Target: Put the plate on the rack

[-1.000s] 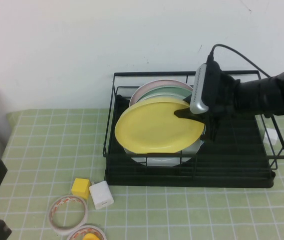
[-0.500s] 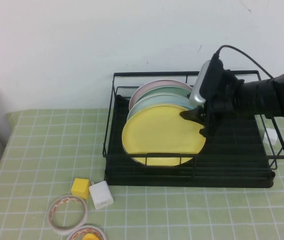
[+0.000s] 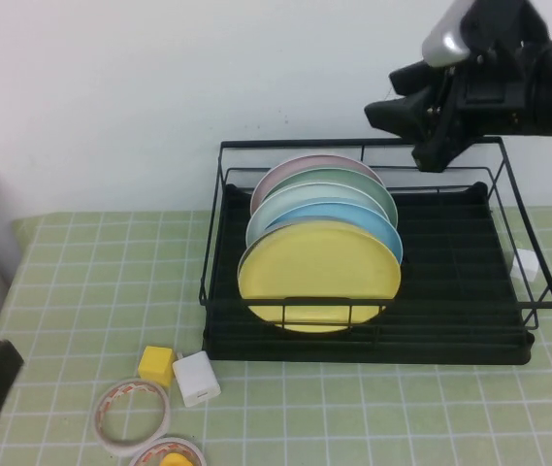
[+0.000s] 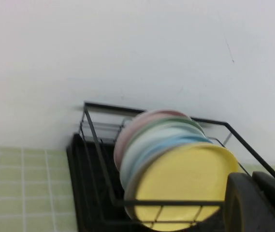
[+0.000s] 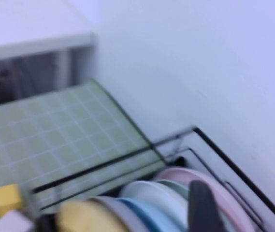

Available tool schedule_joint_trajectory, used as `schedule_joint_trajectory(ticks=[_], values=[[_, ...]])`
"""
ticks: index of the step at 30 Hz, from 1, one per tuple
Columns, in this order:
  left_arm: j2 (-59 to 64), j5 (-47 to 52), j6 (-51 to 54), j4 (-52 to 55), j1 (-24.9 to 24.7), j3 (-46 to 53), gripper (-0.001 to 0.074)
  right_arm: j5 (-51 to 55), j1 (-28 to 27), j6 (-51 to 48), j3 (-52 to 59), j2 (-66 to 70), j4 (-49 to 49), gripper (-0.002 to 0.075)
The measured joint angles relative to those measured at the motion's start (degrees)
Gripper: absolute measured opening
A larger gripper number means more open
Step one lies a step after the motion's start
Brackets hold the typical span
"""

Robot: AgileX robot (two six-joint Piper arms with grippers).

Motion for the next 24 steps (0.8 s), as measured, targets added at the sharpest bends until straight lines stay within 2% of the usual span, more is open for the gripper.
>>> schedule_joint_trajectory(ticks=[4,9,11,15,24], values=[[-0.3,2.2,-2.6,0.0,0.0,1.8,-0.0001,6.4,0.0,3.7,0.0,-2.5,-4.6,0.0267],[-0.3,3.0,-3.1,0.1,0.0,1.9,-0.0001,13.1,0.0,12.7,0.0,-7.9,-10.2,0.0072],[-0.3,3.2,-3.1,0.1,0.0,1.9,-0.0001,15.0,0.0,14.8,0.6,-11.4,-11.6,0.0036],[-0.3,5.0,-3.1,0.2,0.0,1.9,-0.0001,13.6,0.0,16.8,6.3,-21.6,-11.9,0.0011],[-0.5,3.4,2.1,0.3,0.0,1.9,-0.0001,7.7,0.0,16.6,25.8,-48.8,-10.9,0.0006]])
